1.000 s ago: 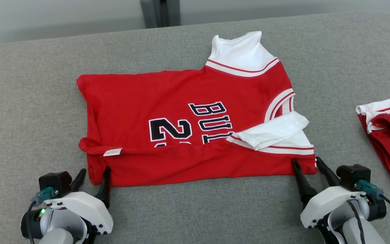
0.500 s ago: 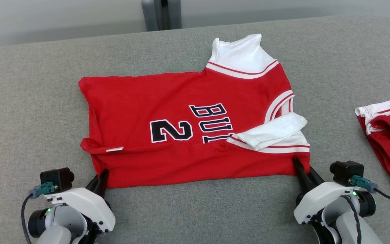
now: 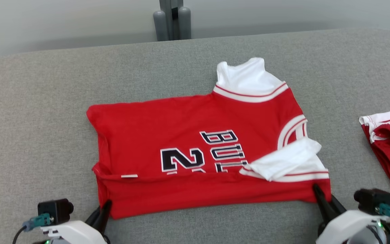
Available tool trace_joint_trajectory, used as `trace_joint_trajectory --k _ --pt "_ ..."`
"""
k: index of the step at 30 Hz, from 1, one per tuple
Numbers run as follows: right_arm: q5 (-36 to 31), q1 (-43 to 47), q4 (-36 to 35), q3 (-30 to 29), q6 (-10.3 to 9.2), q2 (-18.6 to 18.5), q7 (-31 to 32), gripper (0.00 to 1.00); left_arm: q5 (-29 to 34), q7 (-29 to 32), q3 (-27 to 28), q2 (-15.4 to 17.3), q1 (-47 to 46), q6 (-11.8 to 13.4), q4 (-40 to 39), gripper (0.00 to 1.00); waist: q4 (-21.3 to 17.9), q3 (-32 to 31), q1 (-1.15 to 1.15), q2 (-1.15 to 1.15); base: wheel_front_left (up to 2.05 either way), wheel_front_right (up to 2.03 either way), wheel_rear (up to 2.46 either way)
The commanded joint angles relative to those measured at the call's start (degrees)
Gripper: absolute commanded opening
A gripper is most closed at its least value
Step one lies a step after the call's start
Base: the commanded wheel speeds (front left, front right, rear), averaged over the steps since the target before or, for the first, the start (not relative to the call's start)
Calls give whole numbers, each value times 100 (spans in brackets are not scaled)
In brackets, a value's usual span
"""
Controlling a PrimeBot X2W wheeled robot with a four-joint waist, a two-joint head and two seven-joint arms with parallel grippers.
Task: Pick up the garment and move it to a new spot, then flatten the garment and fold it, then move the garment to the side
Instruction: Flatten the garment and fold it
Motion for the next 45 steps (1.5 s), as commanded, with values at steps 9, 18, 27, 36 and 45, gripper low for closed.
trace_joint_trajectory --k 9,18,27,36,45 --pt "-128 1247 -1408 -480 -16 159 801 0 -204 166 99 153 740 303 -557 0 17 -127 0 0 0 0 0" --pt "-9 1346 -1766 -662 -10 191 687 100 -204 145 150 132 708 429 -599 100 26 -155 0 0 0 0 0" --pt "-226 822 -2044 -1312 -10 192 82 100 240 -644 657 256 403 834 -903 100 21 -218 0 0 0 0 0" --pt "-621 -623 -2019 -1744 -10 159 -114 100 926 -1401 865 236 -663 1177 -1320 100 81 -123 0 0 0 0 0" --pt "-614 -2689 -916 -1544 -10 -352 -15 100 1143 -1121 436 276 -2079 787 -868 100 238 456 0 0 0 0 0"
